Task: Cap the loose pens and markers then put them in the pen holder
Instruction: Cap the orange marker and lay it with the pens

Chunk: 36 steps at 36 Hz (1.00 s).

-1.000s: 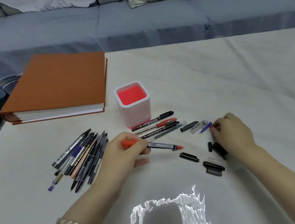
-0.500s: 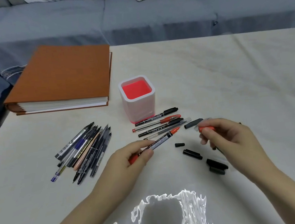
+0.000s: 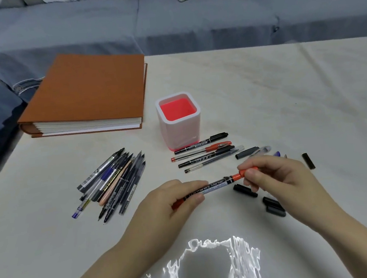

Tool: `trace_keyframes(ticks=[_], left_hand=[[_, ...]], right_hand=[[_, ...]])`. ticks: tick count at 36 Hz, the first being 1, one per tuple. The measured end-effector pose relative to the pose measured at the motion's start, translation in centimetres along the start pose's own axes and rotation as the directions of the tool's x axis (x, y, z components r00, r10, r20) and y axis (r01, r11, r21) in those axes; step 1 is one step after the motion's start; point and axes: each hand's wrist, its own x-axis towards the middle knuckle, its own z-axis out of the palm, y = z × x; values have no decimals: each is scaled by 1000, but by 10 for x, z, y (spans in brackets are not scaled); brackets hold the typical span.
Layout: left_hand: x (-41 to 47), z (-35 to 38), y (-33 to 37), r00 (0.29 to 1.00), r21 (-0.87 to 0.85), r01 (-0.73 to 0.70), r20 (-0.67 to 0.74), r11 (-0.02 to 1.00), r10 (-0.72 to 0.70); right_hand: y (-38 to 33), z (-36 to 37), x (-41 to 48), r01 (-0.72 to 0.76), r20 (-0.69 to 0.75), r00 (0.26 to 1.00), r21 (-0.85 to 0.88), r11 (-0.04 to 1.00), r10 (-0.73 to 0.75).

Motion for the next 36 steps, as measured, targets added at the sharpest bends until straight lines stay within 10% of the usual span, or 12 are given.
trace_keyframes(ticks=[9,19,25,31,36], left_hand=[[-3,-1,8,999,58,-41,-13,997,42],[1,-14,21,888,-433,439,339,787,-310],[3,-11,8,997,0,73,-6,997,-73],[-4,-13,-11,952,315,-263,-69,912,298],[-6,-10,-21,971,458,-226,33,860,238]], right_hand=[[-2,5,-7,79,5,997,-49,996,-79],[-7,8,-8,111,40,993,-80,991,-108],[7,18,-2,91,12,996,-40,995,-91],[8,20,3,98,102,990,-49,994,-92],[23,20,5,148,355,934,-467,872,31]])
